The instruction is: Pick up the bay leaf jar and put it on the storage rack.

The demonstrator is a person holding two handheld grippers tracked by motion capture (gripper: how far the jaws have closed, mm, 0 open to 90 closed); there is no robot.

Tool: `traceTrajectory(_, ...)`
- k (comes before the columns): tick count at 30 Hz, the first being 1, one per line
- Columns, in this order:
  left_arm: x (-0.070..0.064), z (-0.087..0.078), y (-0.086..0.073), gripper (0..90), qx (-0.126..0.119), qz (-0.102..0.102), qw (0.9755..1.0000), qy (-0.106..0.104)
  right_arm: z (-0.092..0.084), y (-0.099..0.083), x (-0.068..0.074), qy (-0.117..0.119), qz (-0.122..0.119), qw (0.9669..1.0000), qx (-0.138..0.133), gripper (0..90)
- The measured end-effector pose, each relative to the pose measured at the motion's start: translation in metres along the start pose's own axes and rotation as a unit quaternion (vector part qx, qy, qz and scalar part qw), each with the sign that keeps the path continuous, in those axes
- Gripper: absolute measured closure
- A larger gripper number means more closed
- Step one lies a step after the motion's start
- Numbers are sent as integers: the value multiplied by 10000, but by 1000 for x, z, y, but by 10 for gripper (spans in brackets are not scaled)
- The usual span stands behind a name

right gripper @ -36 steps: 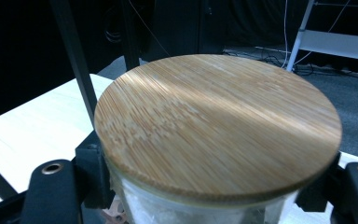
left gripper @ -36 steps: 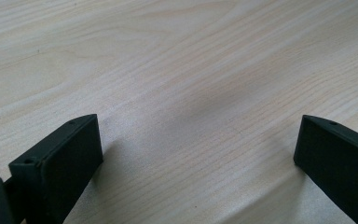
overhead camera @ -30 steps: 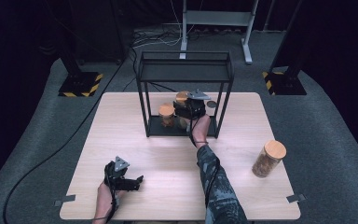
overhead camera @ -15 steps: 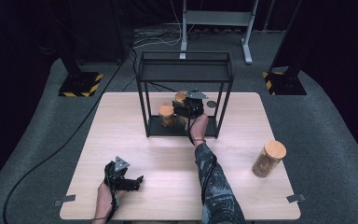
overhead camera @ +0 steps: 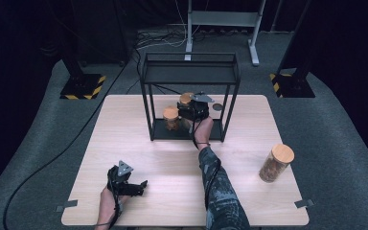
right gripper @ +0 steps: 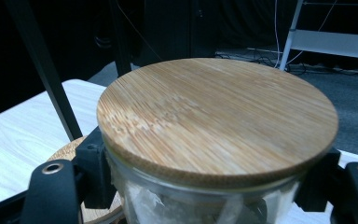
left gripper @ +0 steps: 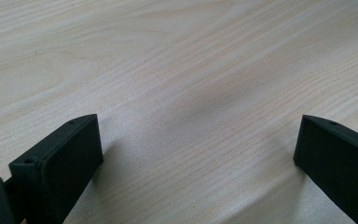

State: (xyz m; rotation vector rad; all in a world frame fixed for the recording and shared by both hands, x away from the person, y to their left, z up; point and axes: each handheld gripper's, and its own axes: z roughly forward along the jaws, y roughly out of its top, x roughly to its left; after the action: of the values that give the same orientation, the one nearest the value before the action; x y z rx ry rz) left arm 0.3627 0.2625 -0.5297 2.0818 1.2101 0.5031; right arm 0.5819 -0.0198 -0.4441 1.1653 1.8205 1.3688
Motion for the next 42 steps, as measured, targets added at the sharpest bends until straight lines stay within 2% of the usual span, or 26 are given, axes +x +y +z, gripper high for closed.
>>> traceTrajectory(5, 0, 0, 0, 3, -3, 1, 10000, 0, -2, -3, -2, 29, 52, 9999, -92, 251)
traceTrajectory(8, 0, 0, 0, 3, -3, 1, 10000, 1, -2, -4, -2, 52, -9, 9999, -125, 250)
traceTrajectory(23, 0, 0, 0, 3, -2, 2, 10000, 1, -2, -5, 1, 35, -126, 9998, -142, 249)
traceTrajectory(35, 0, 0, 0, 3, -4, 3, 10000, 2, -3, -5, 0, 94, -71, 9999, -112, 241)
traceTrajectory(38, 0, 0, 0, 3, -5, 2, 10000, 3, -2, -5, -2, 148, -9, 9999, -54, 224)
traceTrajectory(42, 0, 0, 0, 3, -6, 3, 10000, 4, 0, -4, -2, 174, 44, 9996, 219, 171)
